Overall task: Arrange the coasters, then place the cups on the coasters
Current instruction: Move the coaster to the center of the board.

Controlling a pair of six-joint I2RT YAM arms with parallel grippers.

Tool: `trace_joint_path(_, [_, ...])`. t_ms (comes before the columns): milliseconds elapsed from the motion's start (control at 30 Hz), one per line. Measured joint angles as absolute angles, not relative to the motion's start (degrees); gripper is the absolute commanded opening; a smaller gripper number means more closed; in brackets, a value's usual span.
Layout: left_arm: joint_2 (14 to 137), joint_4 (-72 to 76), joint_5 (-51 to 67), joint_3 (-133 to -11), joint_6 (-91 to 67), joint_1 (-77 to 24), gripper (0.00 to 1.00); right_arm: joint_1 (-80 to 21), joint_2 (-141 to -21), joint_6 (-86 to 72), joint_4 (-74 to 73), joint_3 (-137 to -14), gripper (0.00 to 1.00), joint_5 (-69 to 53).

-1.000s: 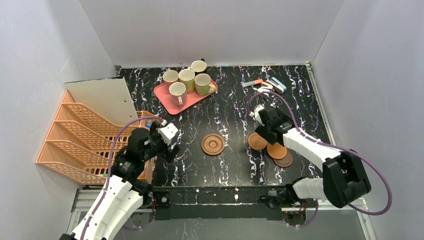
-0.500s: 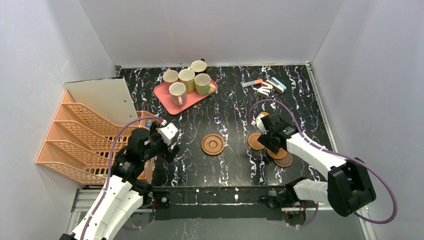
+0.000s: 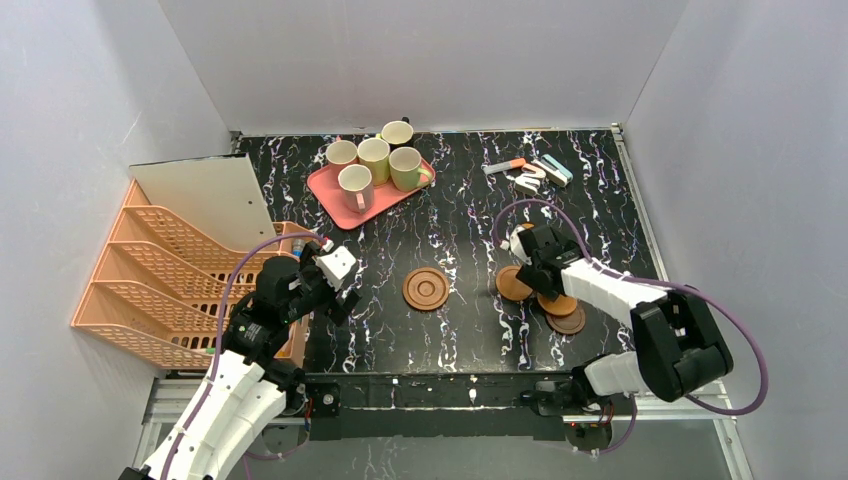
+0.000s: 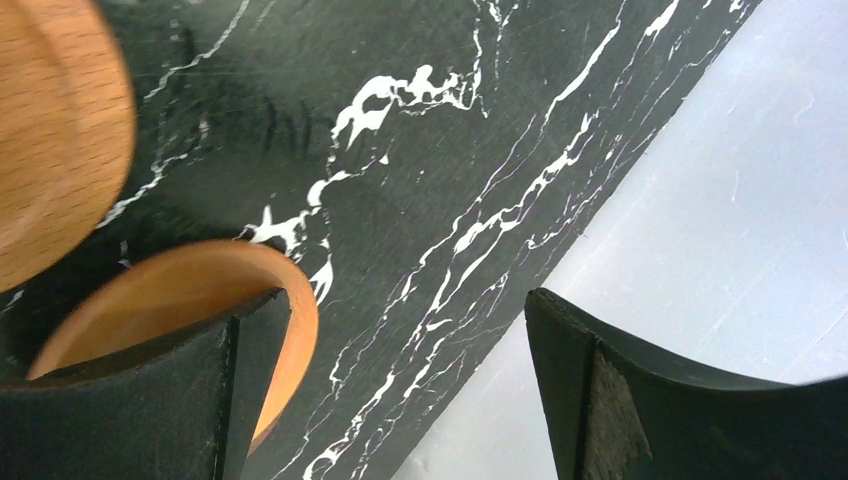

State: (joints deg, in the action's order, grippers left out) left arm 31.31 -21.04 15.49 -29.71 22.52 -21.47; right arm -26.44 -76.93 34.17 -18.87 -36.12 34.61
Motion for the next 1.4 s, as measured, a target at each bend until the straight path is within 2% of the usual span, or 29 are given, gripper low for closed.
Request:
trace_joint_path(733, [31.3, -21.0, 15.5, -29.7, 22.5, -21.5, 0.98, -7.1, -88.1, 44.2, -8.0, -42.3, 0.99, 34.1])
trace_joint_path(933, [31.3, -21.0, 15.5, -29.7, 22.5, -21.5, 0.98, -6.8, -88.7, 43.6, -9.0, -44.5, 0.99, 31.8])
trace_joint_path(1167, [31.3, -21.0, 15.5, -29.7, 22.5, -21.5, 0.98, -8.5, -82.4, 38.4, -20.6, -54.8, 0.99, 22.2])
trace_joint_path(1400, [31.3, -21.0, 15.5, -29.7, 22.5, -21.5, 0.98, -21.8, -72.4, 32.4, -25.4, -63.0, 0.99, 10.8])
